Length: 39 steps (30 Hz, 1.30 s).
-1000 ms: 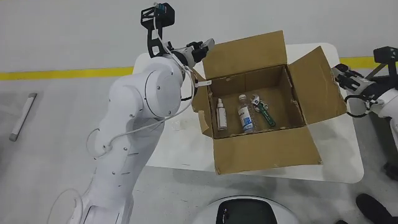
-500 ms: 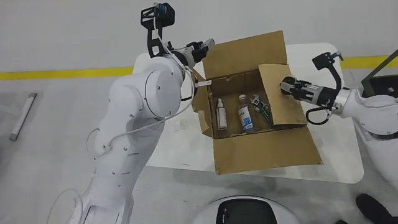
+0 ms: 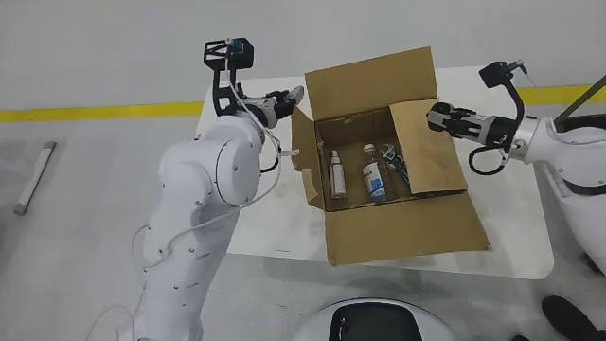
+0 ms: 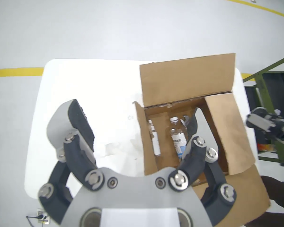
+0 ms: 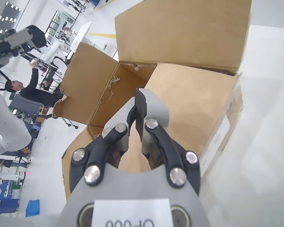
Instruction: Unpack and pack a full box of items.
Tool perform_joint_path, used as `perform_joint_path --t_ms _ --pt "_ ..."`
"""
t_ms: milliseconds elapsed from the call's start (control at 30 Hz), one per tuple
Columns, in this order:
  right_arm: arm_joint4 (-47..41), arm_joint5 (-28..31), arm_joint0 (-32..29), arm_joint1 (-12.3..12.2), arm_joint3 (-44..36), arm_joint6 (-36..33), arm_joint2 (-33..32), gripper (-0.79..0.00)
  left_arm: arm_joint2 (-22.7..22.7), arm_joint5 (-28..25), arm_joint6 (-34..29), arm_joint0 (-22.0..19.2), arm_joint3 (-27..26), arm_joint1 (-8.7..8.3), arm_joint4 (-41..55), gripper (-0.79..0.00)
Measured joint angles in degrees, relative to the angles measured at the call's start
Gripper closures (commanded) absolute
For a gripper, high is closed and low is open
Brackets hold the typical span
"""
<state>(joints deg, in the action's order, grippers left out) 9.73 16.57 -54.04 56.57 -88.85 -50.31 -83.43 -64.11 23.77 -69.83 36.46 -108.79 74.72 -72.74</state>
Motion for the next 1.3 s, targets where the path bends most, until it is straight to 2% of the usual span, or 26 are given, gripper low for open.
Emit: perform_joint_path --t_ms 200,233,267,500,900,967,1033,1133,1300 --pt "-0.15 -0.14 0.86 -0.14 0.3 0.27 0.25 0.0 -2.13 -3.47 -3.46 5.4 -3.16 -0.99 -11.27 -0.776" --pt "-0.14 -0.19 0.99 -0.13 0.48 0.44 0.47 0.0 -2.63 -3.06 -4.01 6.42 -3.65 -1.0 -11.54 -0.579" --pt "-0.13 -0.22 1.12 -0.13 0.64 0.58 0.67 0.0 -3.05 -2.42 -4.24 7.13 -4.01 -0.95 -11.1 0.0" --pt "-0.43 -0.55 2.48 -0.11 1.82 1.4 1.49 0.0 -6.1 4.95 -3.13 10.3 -4.47 -0.09 -1.57 0.0" --pt "-0.58 -1.21 3.61 -0.25 2.75 1.69 2.47 0.0 -6.01 4.63 -2.92 10.46 -4.41 -0.11 -1.98 0.0" --pt "-0.56 -1.27 3.66 -0.26 2.77 1.78 2.7 0.0 -5.11 1.25 -0.4 11.39 -3.93 -0.4 -4.89 0.0" --pt "-0.54 -1.31 3.67 -0.3 2.89 1.83 2.83 0.0 -4.13 -4.31 1.13 12.32 -3.36 -0.77 -10.18 0.0" --pt "-0.58 -1.23 3.63 -0.35 3.3 2.01 2.88 0.0 -3.43 -10.51 0.88 14.03 -2.92 -1.19 -16.93 0.0" --pt "-2.65 -4.25 3.95 -0.34 5.73 5.3 1.45 0.0 -3.6 -14.22 1.86 17.0 -2.55 -1.08 -12.93 0.0"
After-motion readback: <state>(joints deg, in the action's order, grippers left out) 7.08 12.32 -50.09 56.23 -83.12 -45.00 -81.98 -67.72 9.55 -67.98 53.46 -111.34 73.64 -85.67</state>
